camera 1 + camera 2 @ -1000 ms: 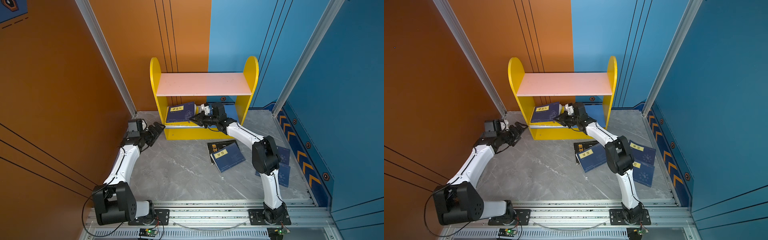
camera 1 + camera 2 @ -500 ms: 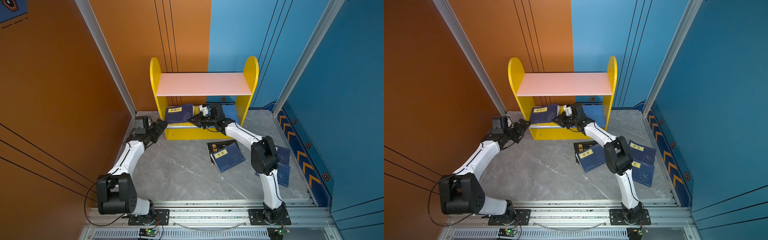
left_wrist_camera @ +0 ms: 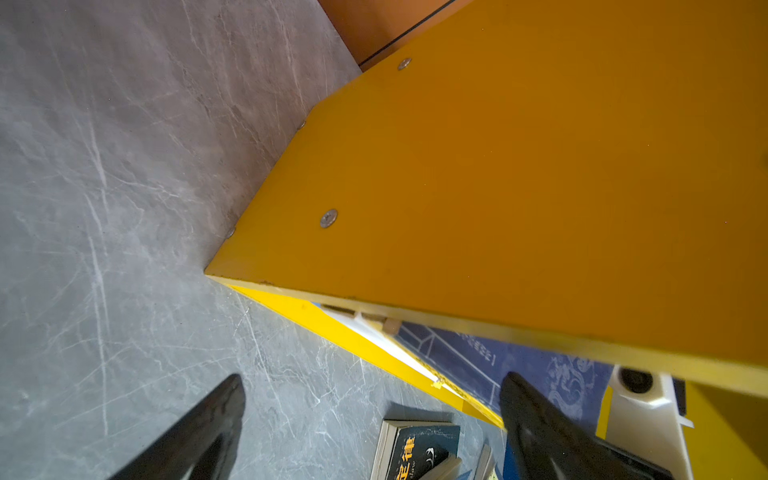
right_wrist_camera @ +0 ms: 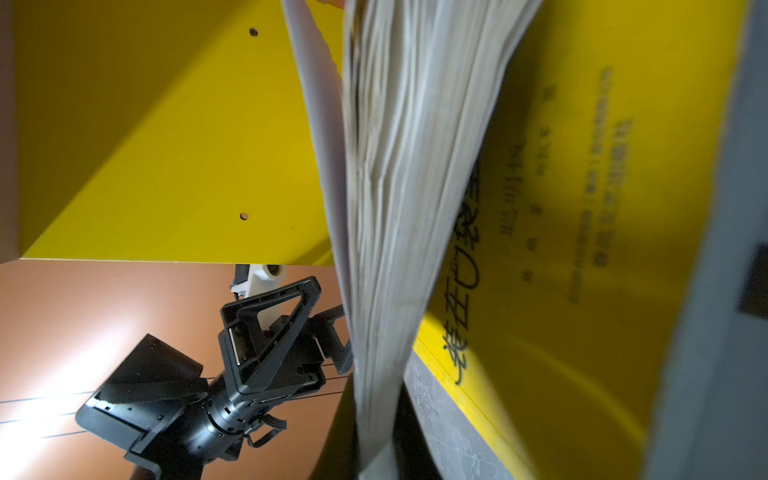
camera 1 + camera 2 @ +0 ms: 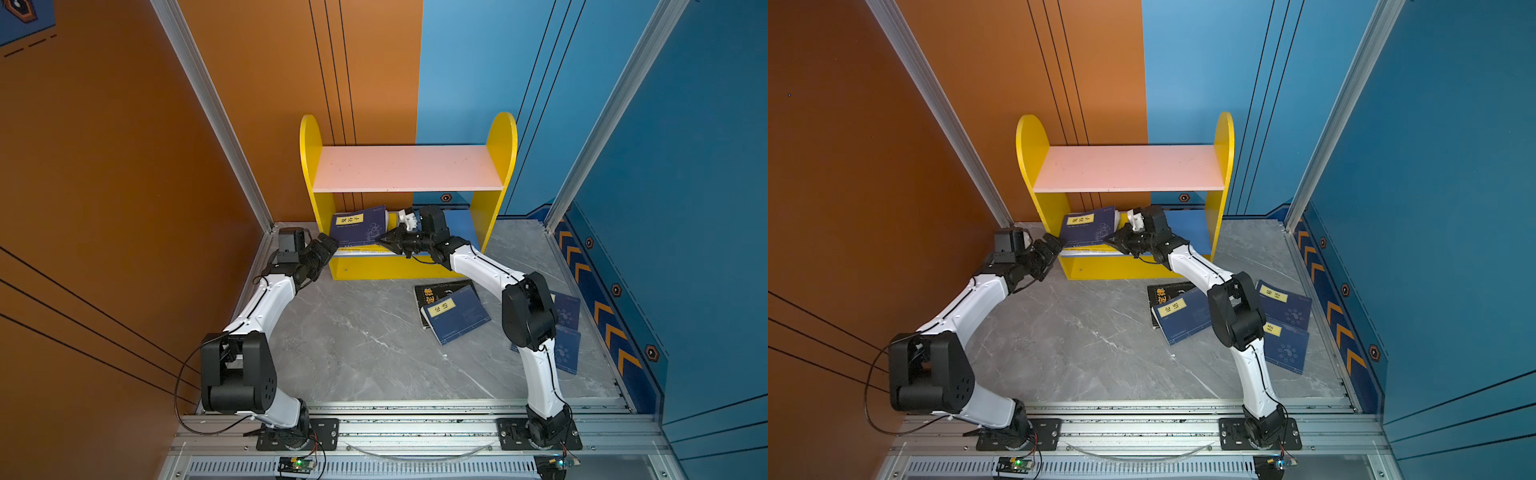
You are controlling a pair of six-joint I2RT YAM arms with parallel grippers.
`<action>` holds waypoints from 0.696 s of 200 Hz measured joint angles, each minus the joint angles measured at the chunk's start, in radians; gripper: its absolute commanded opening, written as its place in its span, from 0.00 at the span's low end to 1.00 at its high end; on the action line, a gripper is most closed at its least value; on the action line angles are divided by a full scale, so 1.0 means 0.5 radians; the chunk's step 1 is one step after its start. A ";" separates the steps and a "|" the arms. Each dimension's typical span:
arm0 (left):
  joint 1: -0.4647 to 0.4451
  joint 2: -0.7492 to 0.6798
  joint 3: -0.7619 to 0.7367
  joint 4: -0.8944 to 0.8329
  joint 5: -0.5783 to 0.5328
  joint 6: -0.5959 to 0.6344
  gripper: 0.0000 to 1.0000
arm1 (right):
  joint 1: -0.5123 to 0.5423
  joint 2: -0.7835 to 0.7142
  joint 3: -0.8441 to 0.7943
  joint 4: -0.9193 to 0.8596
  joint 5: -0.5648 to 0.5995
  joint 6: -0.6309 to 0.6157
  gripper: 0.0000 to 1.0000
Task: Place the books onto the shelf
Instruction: 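Press the dark blue book upright against the yellow book with the right gripper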
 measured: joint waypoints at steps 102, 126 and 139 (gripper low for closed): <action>-0.005 0.072 0.070 0.008 -0.080 -0.031 0.96 | 0.004 0.024 0.000 0.042 0.004 0.046 0.03; -0.019 0.109 0.074 -0.002 -0.145 -0.037 0.96 | 0.004 0.024 0.000 0.038 0.009 0.038 0.03; -0.028 0.130 0.074 -0.005 -0.172 -0.040 0.96 | 0.004 0.024 0.000 0.037 0.013 0.037 0.03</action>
